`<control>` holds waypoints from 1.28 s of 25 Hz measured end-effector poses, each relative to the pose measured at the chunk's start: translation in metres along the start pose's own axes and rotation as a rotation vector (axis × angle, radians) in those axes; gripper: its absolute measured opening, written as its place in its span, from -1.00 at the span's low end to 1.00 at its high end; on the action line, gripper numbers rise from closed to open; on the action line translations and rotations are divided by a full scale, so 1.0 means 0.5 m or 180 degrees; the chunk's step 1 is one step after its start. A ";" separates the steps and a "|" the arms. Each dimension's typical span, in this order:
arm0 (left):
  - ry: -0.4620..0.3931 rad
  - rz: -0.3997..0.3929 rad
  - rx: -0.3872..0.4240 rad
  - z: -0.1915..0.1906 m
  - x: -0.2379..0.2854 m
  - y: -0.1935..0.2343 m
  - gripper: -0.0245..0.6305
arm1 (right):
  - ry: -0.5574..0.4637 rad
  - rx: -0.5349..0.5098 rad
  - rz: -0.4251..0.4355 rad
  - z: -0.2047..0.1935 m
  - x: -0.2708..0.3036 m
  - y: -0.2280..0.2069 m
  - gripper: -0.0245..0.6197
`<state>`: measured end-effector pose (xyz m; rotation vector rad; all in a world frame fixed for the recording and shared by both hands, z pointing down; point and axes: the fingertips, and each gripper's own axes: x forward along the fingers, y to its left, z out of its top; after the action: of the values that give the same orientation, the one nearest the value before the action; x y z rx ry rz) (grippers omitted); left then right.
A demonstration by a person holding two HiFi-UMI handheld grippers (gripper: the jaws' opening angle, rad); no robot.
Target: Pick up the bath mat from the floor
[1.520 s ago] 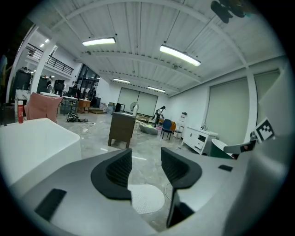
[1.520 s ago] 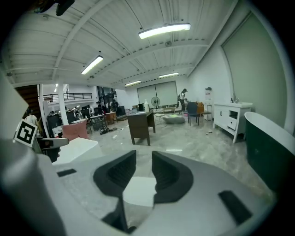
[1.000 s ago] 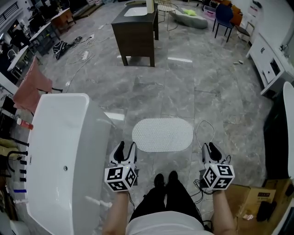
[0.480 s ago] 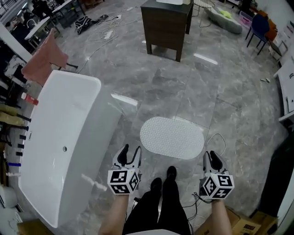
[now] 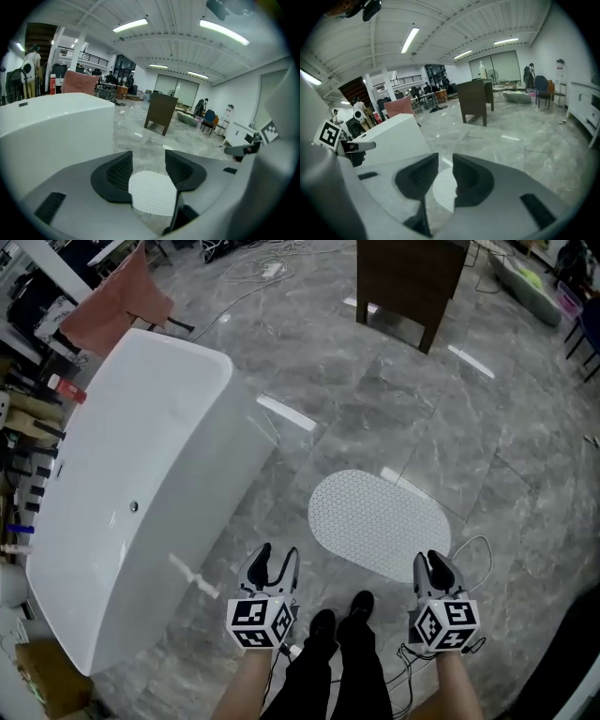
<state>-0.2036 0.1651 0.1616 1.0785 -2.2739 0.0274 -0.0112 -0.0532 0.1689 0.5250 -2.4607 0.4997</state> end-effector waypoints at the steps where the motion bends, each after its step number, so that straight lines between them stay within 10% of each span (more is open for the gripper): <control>1: 0.0007 0.0056 -0.0025 -0.024 0.013 0.018 -0.25 | 0.0033 -0.0045 0.0071 -0.021 0.030 0.007 -0.63; 21: 0.0021 0.0326 -0.0085 -0.555 0.383 0.276 -0.21 | 0.0077 -0.0536 0.0674 -0.463 0.585 -0.004 -0.63; 32: 0.0020 0.0285 -0.0094 -0.725 0.603 0.334 -0.17 | -0.0020 -0.0640 0.0835 -0.586 0.774 -0.040 -0.63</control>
<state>-0.2777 0.1646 0.6562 0.9599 -2.3083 0.0335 -0.1647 -0.0358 0.6293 0.1227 -2.5629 0.3465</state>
